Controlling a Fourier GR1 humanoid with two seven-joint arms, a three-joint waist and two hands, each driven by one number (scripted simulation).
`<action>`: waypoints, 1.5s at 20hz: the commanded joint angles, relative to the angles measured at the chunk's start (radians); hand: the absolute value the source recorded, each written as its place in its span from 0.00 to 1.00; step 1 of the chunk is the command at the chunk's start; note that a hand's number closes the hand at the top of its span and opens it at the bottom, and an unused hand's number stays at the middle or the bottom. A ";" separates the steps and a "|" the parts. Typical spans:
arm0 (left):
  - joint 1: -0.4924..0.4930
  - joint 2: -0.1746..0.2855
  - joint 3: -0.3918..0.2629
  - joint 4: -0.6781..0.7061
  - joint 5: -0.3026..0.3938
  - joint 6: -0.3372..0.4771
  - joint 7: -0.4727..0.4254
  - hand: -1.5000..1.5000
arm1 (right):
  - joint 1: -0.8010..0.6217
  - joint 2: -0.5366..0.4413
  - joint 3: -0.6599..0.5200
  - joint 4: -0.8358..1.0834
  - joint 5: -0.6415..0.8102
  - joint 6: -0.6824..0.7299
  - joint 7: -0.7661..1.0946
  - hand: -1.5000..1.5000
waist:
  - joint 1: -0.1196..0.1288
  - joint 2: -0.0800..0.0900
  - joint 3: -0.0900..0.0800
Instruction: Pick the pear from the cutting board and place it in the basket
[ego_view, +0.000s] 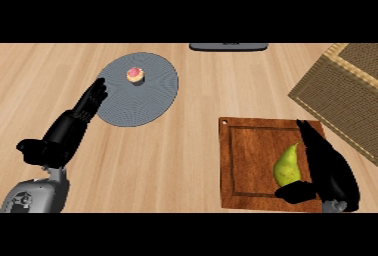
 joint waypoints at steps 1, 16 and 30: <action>-0.021 0.038 0.062 -0.020 0.053 -0.054 0.048 0.50 | -0.018 0.017 -0.029 0.038 0.002 0.031 0.007 0.00 | 0.001 0.000 0.000; 0.014 -0.012 0.046 -0.012 -0.003 -0.053 -0.001 0.50 | 0.014 0.068 0.020 0.161 0.052 0.041 -0.113 1.00 | 0.000 0.000 0.000; -0.014 -0.019 0.046 0.048 -0.031 -0.049 -0.066 0.50 | -0.410 0.229 0.022 0.553 0.232 -0.058 0.161 1.00 | 0.025 0.006 0.000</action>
